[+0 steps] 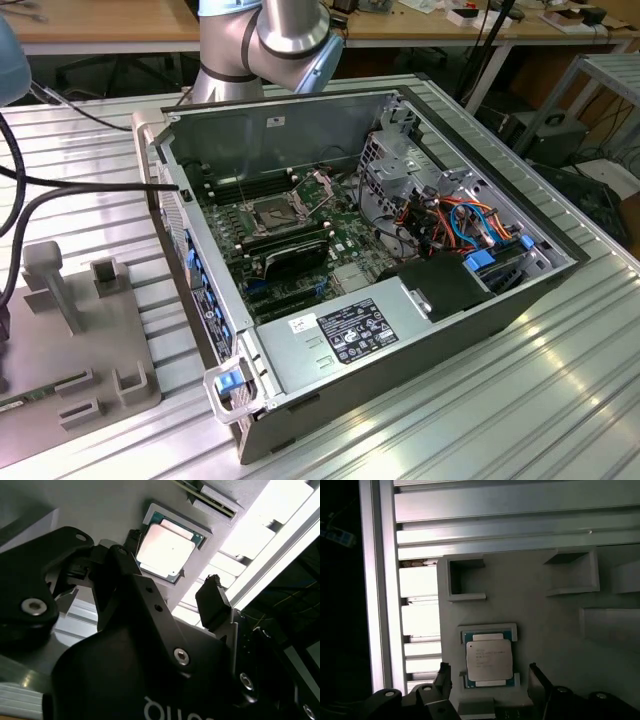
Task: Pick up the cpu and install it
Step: 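Pick up the cpu and move it towards the insertion slot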
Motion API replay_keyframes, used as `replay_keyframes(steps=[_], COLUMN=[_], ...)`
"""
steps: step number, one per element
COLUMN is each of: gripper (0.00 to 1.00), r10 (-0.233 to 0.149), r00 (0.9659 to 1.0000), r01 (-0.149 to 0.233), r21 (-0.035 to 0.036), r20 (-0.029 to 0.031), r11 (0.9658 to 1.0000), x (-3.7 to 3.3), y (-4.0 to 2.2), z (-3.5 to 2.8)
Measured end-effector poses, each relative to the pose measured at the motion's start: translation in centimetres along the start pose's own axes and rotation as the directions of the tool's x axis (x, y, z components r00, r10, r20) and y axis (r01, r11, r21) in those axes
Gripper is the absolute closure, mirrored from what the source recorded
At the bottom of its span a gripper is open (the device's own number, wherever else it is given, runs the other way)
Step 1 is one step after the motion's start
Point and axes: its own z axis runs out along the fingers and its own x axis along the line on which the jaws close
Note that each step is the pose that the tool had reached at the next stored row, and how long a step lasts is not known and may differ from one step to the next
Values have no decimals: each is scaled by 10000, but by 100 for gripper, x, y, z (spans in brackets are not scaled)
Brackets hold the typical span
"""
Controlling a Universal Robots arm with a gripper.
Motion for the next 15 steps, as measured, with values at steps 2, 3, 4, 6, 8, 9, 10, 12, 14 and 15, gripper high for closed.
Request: replay_keyframes(steps=[2, 3, 4, 6, 8, 9, 10, 12, 14, 15], gripper=[28, 28, 28, 28, 28, 28, 28, 28, 28, 28], r10=[-1, 0, -1, 0, 0, 0, 1, -2, -1, 0], r00=[10000, 10000, 10000, 10000, 10000, 10000, 10000, 10000, 10000, 10000], r01=[1, 0, 1, 0, 0, 0, -1, 2, 1, 0], r21=[-1, -1, -12, -15, -19, -20, -19, -19, -18, -16], r20=[1, 0, -1, -1, 0, 0, -1, -1, -3, -4], r11=[10000, 10000, 10000, 10000, 10000, 10000, 10000, 10000, 10000, 10000], x=[-1, -2, -2, -1, -1, -1, 0, -2, -1, -1], y=[-2, -2, -1, 5, 18, 26, 30, 34, 35, 35], z=[53, 67, 80, 93, 120, 138, 154, 192, 216, 218])
